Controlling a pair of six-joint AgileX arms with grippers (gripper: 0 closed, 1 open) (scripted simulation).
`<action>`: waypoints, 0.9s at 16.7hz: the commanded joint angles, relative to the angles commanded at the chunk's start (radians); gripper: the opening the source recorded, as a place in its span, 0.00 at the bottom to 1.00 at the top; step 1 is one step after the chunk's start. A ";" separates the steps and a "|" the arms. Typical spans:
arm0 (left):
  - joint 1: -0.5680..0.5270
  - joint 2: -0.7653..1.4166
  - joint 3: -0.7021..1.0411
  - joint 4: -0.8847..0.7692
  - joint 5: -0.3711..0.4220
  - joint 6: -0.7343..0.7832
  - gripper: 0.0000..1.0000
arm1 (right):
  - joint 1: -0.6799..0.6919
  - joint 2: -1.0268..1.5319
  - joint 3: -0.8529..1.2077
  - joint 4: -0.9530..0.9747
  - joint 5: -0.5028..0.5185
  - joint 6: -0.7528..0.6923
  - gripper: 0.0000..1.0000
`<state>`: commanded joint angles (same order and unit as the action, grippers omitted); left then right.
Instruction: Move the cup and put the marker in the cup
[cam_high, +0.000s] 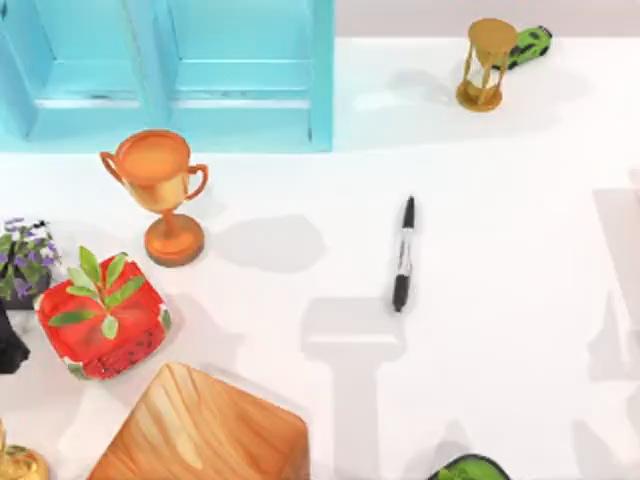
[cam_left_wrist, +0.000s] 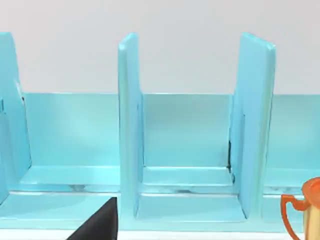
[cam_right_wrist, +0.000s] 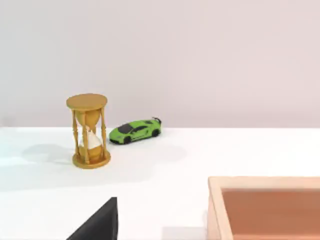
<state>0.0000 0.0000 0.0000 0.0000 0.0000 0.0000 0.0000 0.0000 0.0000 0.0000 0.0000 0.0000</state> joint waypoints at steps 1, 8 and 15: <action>0.000 0.000 0.000 0.000 0.000 0.000 1.00 | 0.000 0.000 0.000 0.000 0.000 0.000 1.00; 0.000 0.000 0.000 0.000 0.000 0.000 1.00 | -0.067 0.219 0.206 -0.170 0.000 -0.065 1.00; 0.000 0.000 0.000 0.000 0.000 0.000 1.00 | -0.237 0.834 0.738 -0.603 -0.002 -0.230 1.00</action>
<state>0.0000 0.0000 0.0000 0.0000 0.0000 0.0000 -0.2370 0.8337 0.7377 -0.6027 -0.0016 -0.2303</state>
